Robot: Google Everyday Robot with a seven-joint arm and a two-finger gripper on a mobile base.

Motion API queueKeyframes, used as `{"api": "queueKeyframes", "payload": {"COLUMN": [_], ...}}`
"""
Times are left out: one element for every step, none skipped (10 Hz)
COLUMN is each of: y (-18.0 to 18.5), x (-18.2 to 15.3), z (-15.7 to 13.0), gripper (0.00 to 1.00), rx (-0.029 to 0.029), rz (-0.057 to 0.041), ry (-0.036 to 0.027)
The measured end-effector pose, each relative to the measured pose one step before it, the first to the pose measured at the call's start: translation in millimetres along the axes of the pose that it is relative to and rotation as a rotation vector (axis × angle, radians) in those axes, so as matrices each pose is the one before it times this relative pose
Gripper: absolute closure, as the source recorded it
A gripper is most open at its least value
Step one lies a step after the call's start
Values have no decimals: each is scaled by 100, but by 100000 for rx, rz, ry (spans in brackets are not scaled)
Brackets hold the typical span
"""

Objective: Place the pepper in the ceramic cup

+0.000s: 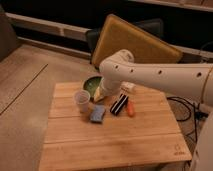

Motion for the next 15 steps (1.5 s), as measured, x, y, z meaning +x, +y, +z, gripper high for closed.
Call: {"api": "queueKeyframes", "payload": {"y": [367, 172, -569, -2565, -2012, -1543, -1158, -1280, -1098, -1358, -1768, -1599, 182, 441, -7], "x": [231, 594, 421, 333, -382, -434, -899, -1439, -419, -430, -30, 148, -38, -110, 4], "z": [322, 1242, 1276, 1660, 1147, 754, 516, 936, 732, 851, 1024, 640, -43, 3, -16], "gripper": [35, 35, 35, 35, 35, 35, 35, 35, 35, 35, 35, 35, 35, 35, 35], "rx": [-21, 629, 1586, 4620, 3107, 2058, 1377, 1286, 1019, 635, 1543, 2051, -351, -511, -59], "rz": [-707, 1557, 2208, 4758, 2999, 1896, -253, -2254, -1243, -1272, -924, 226, -84, -422, 75], "ry": [912, 2592, 2412, 3406, 1311, 758, -927, -1792, -340, -613, 644, 871, -135, -201, -17]}}
